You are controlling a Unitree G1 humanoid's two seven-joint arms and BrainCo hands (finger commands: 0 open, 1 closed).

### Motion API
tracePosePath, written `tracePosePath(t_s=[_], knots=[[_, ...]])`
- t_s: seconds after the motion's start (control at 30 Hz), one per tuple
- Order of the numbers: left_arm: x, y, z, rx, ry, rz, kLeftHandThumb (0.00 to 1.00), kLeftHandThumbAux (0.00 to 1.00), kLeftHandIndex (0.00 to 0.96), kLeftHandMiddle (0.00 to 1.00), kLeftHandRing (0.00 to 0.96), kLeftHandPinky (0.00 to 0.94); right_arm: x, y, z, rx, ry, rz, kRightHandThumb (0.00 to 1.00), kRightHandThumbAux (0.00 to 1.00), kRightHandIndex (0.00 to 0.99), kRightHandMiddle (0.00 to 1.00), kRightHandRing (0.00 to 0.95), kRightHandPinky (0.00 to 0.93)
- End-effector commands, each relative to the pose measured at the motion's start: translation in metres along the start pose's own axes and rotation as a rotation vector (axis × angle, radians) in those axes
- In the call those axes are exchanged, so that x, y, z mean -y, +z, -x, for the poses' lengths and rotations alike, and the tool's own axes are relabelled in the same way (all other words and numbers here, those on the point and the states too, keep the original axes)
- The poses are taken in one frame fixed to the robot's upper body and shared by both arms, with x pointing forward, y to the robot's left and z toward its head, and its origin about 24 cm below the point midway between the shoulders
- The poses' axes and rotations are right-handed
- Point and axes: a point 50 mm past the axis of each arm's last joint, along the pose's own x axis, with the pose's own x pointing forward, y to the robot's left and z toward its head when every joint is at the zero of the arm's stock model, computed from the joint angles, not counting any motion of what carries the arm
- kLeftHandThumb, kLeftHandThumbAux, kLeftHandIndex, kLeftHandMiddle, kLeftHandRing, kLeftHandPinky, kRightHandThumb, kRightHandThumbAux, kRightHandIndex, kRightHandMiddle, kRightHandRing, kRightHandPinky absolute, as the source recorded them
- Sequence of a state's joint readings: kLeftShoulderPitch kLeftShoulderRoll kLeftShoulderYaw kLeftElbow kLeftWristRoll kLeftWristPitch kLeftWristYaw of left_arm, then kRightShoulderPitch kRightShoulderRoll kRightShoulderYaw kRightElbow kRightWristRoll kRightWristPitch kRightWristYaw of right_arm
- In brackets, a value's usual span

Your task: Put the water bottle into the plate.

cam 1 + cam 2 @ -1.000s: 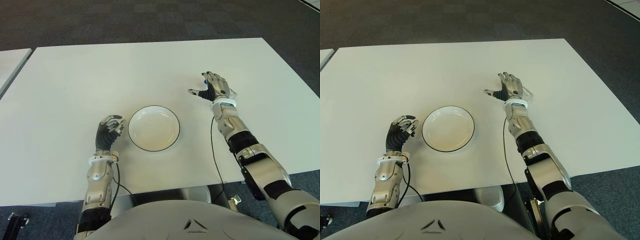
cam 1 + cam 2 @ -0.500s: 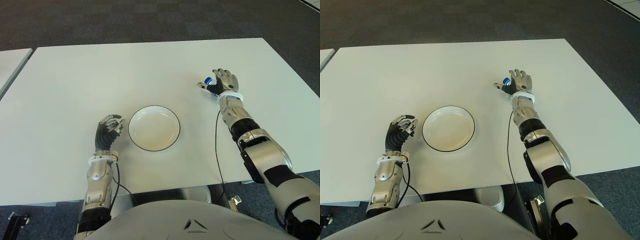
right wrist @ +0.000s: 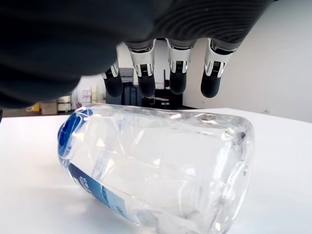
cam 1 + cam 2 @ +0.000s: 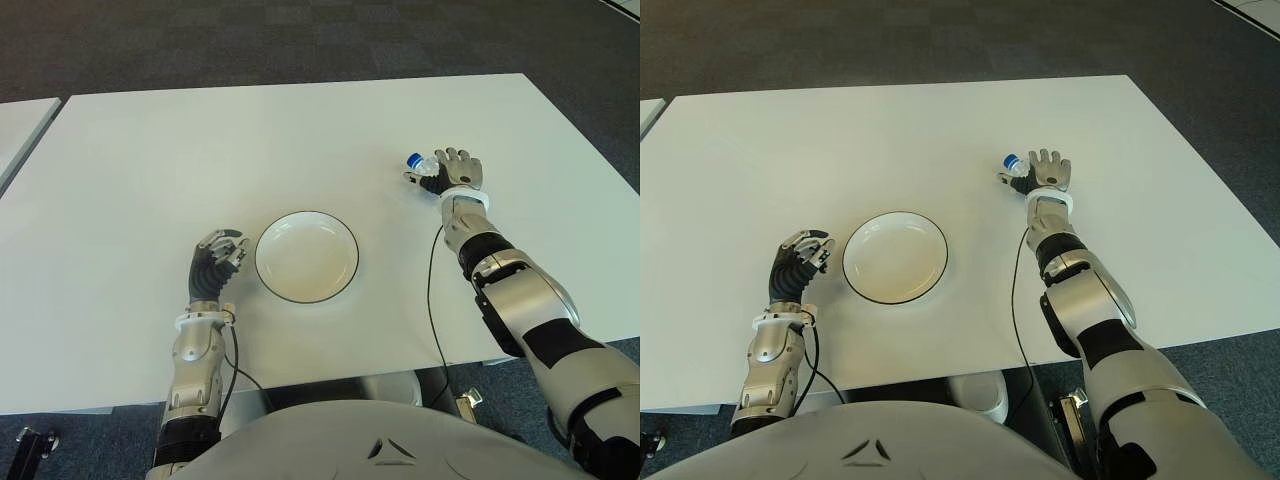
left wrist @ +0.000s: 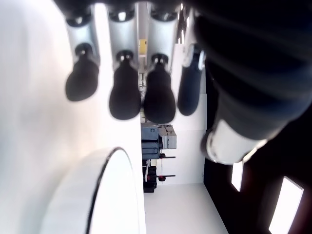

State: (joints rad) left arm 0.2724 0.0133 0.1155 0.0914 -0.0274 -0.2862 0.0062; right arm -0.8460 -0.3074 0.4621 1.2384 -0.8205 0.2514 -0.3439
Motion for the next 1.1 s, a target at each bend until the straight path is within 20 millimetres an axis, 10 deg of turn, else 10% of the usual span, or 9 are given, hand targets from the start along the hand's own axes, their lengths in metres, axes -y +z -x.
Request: tracePosePath(t_s=[0.03,1.1], knots=[[-0.003,-0.005,0.002,-0.02,0.002,-0.013,0.702,0.722,0.434,0.752,0.743,0.742,0.0,-0.003,-0.001,-0.021,0.018,0.042,0.621,0.145,0.0,0.0,0.0,0.0],[-0.007,-0.007,0.005,-0.014,0.017,0.038,0.701,0.722,0.433,0.737,0.725,0.723,-0.07,-0.02,0.031,-0.065,0.432,0.199,0.606,0.182,0.0,0.0,0.0,0.0]])
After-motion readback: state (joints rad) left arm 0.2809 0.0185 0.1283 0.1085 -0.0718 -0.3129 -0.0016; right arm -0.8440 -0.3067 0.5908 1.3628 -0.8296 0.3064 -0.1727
